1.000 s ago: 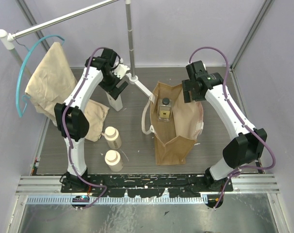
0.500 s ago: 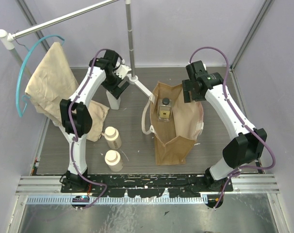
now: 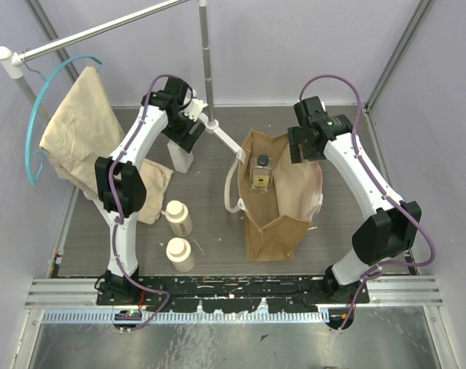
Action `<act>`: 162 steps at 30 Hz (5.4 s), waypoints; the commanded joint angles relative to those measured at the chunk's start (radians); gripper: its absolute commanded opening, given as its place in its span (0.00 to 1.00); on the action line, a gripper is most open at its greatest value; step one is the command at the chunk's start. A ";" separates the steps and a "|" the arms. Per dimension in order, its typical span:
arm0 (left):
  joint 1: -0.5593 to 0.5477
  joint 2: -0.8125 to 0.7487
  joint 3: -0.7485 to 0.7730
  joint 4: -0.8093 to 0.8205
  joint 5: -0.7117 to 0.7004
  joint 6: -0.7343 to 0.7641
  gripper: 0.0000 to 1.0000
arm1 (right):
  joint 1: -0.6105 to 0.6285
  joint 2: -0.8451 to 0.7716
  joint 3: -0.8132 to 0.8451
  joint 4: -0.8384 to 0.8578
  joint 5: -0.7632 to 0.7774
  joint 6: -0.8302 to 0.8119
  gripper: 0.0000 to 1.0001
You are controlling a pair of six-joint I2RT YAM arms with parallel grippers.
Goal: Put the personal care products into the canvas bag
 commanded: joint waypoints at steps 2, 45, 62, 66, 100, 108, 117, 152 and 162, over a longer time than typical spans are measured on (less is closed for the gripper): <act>0.001 0.002 -0.029 0.014 -0.008 -0.043 0.71 | 0.004 -0.014 0.019 0.021 0.005 -0.006 1.00; -0.436 -0.654 -0.192 0.556 0.440 -0.370 0.00 | 0.004 -0.032 0.046 0.027 0.005 -0.036 1.00; -0.559 -0.439 -0.174 0.405 0.236 -0.077 0.00 | 0.004 -0.086 0.035 0.002 0.008 0.002 1.00; -0.585 -0.350 -0.137 0.363 0.188 -0.023 0.00 | 0.004 -0.101 0.022 0.005 0.036 0.012 1.00; -0.639 -0.212 -0.240 0.429 0.040 0.185 0.00 | -0.221 -0.240 0.077 0.070 -0.295 0.021 1.00; -0.640 -0.157 -0.227 0.431 -0.006 0.227 0.00 | -0.234 -0.235 0.088 0.067 -0.318 0.018 1.00; -0.640 -0.106 -0.226 0.438 -0.071 0.234 0.19 | -0.234 -0.233 0.060 0.078 -0.307 0.000 1.00; -0.646 -0.360 -0.118 0.484 -0.325 0.000 0.98 | -0.233 -0.194 0.034 0.106 -0.342 -0.016 1.00; -0.582 -0.266 0.278 -0.137 -0.769 -0.476 0.98 | -0.234 -0.184 0.026 0.095 -0.317 -0.019 1.00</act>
